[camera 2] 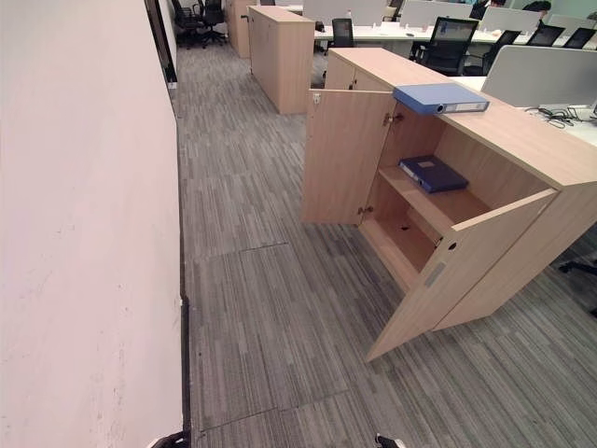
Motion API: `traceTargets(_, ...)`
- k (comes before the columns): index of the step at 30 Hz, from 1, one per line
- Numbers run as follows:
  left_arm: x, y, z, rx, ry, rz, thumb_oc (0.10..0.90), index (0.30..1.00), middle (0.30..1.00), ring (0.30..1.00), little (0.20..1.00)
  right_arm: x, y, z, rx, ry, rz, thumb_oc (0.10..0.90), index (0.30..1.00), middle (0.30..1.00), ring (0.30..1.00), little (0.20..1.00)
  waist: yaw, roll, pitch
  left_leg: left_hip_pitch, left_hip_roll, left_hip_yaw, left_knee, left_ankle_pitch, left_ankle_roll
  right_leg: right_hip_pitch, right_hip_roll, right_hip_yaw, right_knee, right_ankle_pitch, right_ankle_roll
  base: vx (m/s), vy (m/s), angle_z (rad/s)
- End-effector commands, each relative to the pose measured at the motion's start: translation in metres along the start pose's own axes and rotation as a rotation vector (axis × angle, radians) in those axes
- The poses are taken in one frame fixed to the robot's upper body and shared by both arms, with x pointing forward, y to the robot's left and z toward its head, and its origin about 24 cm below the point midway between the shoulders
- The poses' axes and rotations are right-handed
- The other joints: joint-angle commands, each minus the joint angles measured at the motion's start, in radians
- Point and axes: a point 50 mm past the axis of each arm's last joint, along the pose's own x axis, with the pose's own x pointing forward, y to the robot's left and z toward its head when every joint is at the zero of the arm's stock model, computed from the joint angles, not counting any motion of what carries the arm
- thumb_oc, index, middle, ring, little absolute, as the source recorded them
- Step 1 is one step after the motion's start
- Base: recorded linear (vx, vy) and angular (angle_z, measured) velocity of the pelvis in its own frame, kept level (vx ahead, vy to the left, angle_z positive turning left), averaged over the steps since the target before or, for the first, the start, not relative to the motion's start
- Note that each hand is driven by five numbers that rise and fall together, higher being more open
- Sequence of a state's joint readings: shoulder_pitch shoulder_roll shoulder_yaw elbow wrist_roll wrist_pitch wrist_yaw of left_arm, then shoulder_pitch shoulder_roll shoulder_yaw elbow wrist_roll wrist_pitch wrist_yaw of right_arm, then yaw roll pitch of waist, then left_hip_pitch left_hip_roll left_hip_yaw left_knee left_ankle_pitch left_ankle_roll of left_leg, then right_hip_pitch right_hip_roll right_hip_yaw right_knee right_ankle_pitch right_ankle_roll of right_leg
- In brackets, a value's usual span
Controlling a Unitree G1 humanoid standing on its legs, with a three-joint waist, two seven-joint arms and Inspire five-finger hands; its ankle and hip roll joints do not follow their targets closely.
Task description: Put the empty folder in the office cabinet
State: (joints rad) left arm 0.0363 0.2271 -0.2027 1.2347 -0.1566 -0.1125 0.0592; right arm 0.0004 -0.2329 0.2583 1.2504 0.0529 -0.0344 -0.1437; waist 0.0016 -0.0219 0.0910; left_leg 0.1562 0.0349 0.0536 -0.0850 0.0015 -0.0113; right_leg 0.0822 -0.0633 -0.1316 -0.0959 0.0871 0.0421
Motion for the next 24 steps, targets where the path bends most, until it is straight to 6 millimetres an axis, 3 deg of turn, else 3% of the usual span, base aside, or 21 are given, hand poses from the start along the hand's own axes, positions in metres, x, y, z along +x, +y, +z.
traceTargets(1, 0.006, 0.009, 0.036, -0.014, -0.110, 0.034, 0.800, 0.900, 0.900, 0.900, 0.900, 0.003, -0.019, 0.012, -0.019, -0.025, -0.050, 0.800, 0.900, 0.900, 0.900, 0.900, -0.014, 0.018, 0.048, 0.008, 0.009, 0.018, -0.002, -0.052, -0.040, 0.112, 0.011, -0.031, 0.009, -0.179, 0.041, -0.01, -0.070, 0.06)
traceTargets(10, 0.007, 0.015, 0.040, -0.018, -0.119, 0.052, 0.800, 0.900, 0.900, 0.900, 0.900, 0.004, -0.028, 0.011, -0.045, -0.021, -0.071, 0.800, 0.900, 0.900, 0.900, 0.900, -0.022, 0.024, 0.067, 0.005, 0.042, 0.026, 0.013, -0.033, -0.056, 0.093, 0.035, -0.026, 0.057, -0.211, 0.009, -0.01, -0.096, 0.04)
traceTargets(13, 0.007, 0.019, 0.046, -0.048, -0.138, 0.056, 0.800, 0.900, 0.900, 0.900, 0.900, 0.004, -0.033, 0.009, -0.044, -0.019, -0.078, 0.800, 0.900, 0.900, 0.900, 0.900, -0.028, 0.004, 0.095, -0.093, 0.061, 0.041, 0.234, -0.057, -0.081, 0.083, 0.039, -0.011, 0.104, -0.242, -0.025, -0.06, -0.208, 0.00)
traceTargets(15, 0.008, 0.021, 0.054, -0.074, -0.159, 0.066, 0.800, 0.900, 0.900, 0.900, 0.900, 0.004, -0.038, 0.012, -0.023, -0.029, -0.095, 0.800, 0.900, 0.900, 0.900, 0.900, -0.028, -0.009, 0.128, -0.215, 0.083, 0.029, 0.443, 0.038, -0.110, 0.091, 0.040, -0.018, 0.115, -0.246, -0.045, -0.05, -0.212, 0.04)
traceTargets(18, 0.007, 0.025, 0.050, -0.117, -0.145, 0.088, 0.800, 0.900, 0.900, 0.900, 0.900, 0.003, -0.042, 0.002, 0.010, 0.001, -0.108, 0.800, 0.900, 0.900, 0.900, 0.900, -0.031, -0.026, 0.141, -0.297, 0.122, 0.065, 0.568, 0.110, -0.106, 0.113, 0.048, -0.011, 0.137, -0.274, -0.067, 0.06, -0.136, 0.21)
traceTargets(23, 0.007, 0.025, 0.044, -0.113, -0.121, 0.091, 0.800, 0.900, 0.900, 0.900, 0.900, 0.001, -0.046, -0.006, 0.030, 0.033, -0.123, 0.800, 0.900, 0.900, 0.900, 0.900, -0.017, -0.025, 0.146, -0.363, 0.140, 0.083, 0.384, 0.126, -0.095, 0.154, 0.057, 0.005, 0.156, -0.316, -0.065, 0.17, -0.028, -0.05)
traceTargets(24, 0.007, 0.025, 0.044, -0.114, -0.119, 0.095, 0.800, 0.900, 0.900, 0.900, 0.900, 0.001, -0.047, -0.006, 0.030, 0.032, -0.128, 0.800, 0.900, 0.900, 0.900, 0.900, -0.010, -0.016, 0.149, -0.378, 0.143, 0.064, 0.315, 0.156, -0.099, 0.167, 0.069, 0.010, 0.152, -0.322, -0.062, 0.15, 0.010, 0.10)
